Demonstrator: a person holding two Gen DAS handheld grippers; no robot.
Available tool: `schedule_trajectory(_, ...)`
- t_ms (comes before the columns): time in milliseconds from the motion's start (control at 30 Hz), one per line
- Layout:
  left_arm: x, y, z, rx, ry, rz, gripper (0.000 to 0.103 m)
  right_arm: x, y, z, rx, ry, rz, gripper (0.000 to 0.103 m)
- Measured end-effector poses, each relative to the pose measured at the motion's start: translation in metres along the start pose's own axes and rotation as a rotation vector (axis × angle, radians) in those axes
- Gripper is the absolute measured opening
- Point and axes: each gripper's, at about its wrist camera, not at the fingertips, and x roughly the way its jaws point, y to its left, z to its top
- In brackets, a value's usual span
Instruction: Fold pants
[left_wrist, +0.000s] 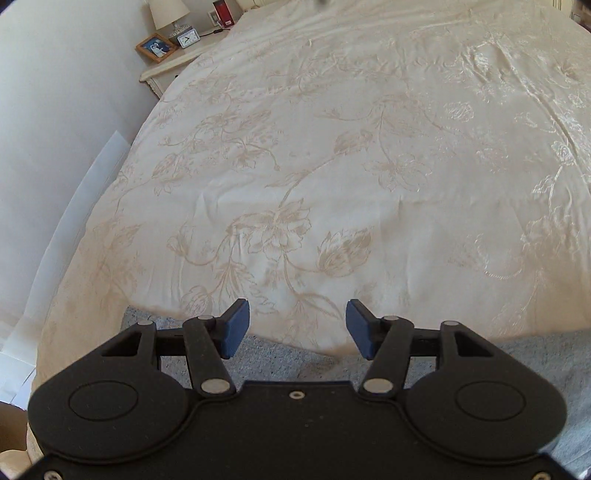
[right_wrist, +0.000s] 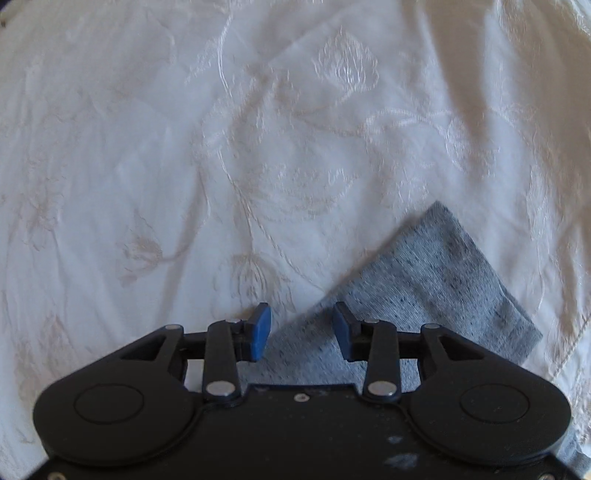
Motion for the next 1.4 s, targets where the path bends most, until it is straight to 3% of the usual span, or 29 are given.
schedule_trajectory(33, 0.004, 0.003, -0.001, 0.005, 0.011, 0.002, 0.063, -0.003, -0.002, -0.008, 0.014, -0.027, 0.017, 0.031)
schedule_trajectory(67, 0.008, 0.007, -0.003, 0.005, 0.025, 0.001, 0.063, -0.009, -0.008, -0.015, 0.028, -0.039, 0.045, 0.012)
schedule_trajectory(100, 0.012, 0.011, -0.003, -0.001, 0.040, -0.007, 0.063, -0.014, -0.015, -0.021, 0.036, -0.030, 0.073, 0.003)
schedule_trajectory(300, 0.044, 0.039, 0.004, -0.090, 0.160, -0.085, 0.063, -0.065, -0.071, -0.074, 0.080, -0.087, 0.142, 0.004)
schedule_trajectory(467, 0.065, 0.055, 0.006, -0.139, 0.245, -0.098, 0.063, -0.087, -0.110, -0.125, 0.120, -0.083, 0.130, 0.004)
schedule_trajectory(667, 0.085, 0.061, 0.009, -0.123, 0.308, -0.066, 0.063, -0.089, -0.139, -0.185, 0.145, -0.049, 0.079, 0.004)
schedule_trajectory(767, 0.102, 0.058, 0.012, -0.090, 0.353, -0.006, 0.064, -0.080, -0.142, -0.201, 0.143, -0.030, 0.056, 0.004)
schedule_trajectory(1000, 0.144, 0.048, 0.009, -0.050, 0.485, 0.065, 0.065, -0.079, -0.132, -0.204, 0.102, -0.088, 0.053, 0.004)
schedule_trajectory(1067, 0.142, 0.047, 0.010, -0.069, 0.485, 0.043, 0.053, -0.081, -0.132, -0.198, 0.103, -0.109, 0.068, 0.004)
schedule_trajectory(1133, 0.132, 0.055, 0.011, -0.143, 0.482, 0.021, 0.004, -0.086, -0.134, -0.194, 0.113, -0.125, 0.084, 0.004)
schedule_trajectory(1233, 0.105, 0.075, 0.010, -0.223, 0.434, -0.042, 0.000, -0.095, -0.134, -0.188, 0.124, -0.136, 0.108, 0.004)
schedule_trajectory(1400, 0.012, 0.112, -0.006, -0.208, 0.192, -0.048, 0.000, -0.123, -0.139, -0.183, 0.122, -0.185, 0.177, 0.004)
